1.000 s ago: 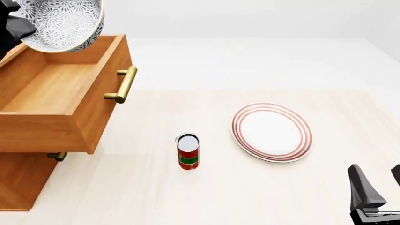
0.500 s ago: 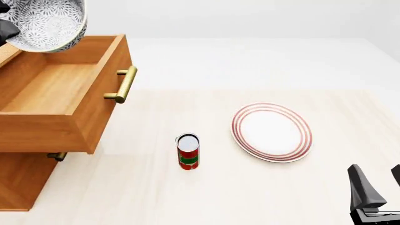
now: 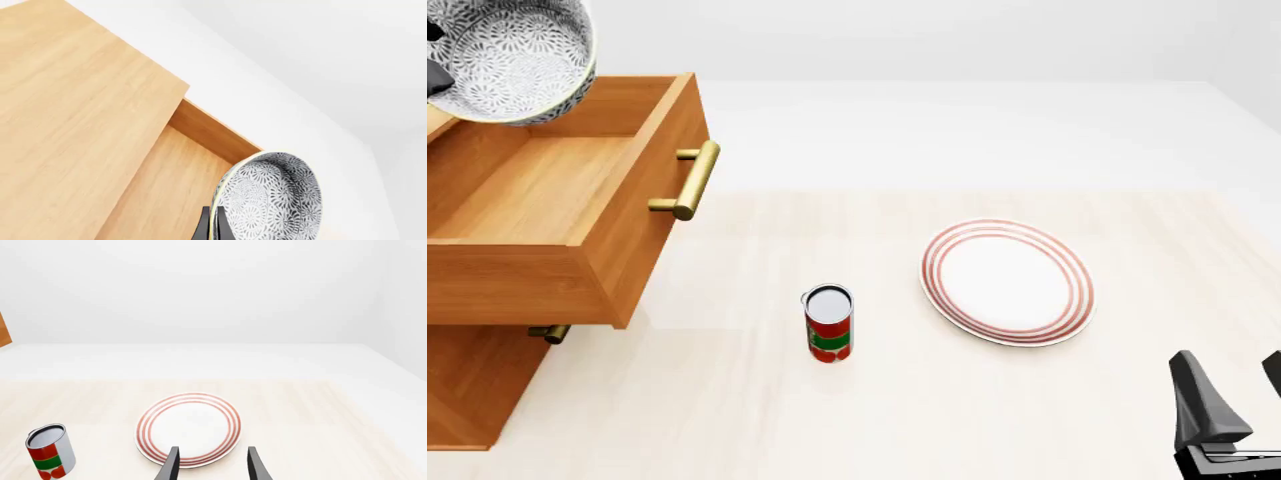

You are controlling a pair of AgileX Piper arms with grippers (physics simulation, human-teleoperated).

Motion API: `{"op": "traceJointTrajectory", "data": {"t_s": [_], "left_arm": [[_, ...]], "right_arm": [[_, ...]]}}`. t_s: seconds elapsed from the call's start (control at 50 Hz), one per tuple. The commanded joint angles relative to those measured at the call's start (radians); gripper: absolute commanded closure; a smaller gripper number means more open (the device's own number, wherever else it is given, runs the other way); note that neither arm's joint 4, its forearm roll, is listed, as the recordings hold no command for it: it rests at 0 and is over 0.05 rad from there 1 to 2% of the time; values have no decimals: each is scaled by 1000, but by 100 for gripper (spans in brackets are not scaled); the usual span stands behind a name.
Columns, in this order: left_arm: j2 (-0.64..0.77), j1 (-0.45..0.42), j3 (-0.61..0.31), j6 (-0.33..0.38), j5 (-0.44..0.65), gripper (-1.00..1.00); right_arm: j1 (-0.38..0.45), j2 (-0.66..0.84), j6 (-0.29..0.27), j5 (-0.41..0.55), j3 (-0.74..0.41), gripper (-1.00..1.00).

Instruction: Put the bowl in the top drawer of the cabinet.

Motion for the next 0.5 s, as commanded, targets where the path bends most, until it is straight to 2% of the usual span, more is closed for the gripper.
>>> {"op": "traceJointTrajectory", "data": {"t_s": [0.02, 0.5], "left_arm": [[16, 21, -4, 18, 1, 100], [63, 32, -16, 53, 15, 100]], "right_arm": [[0, 0, 0, 0, 0, -100], [0, 0, 0, 0, 0, -100]]}}
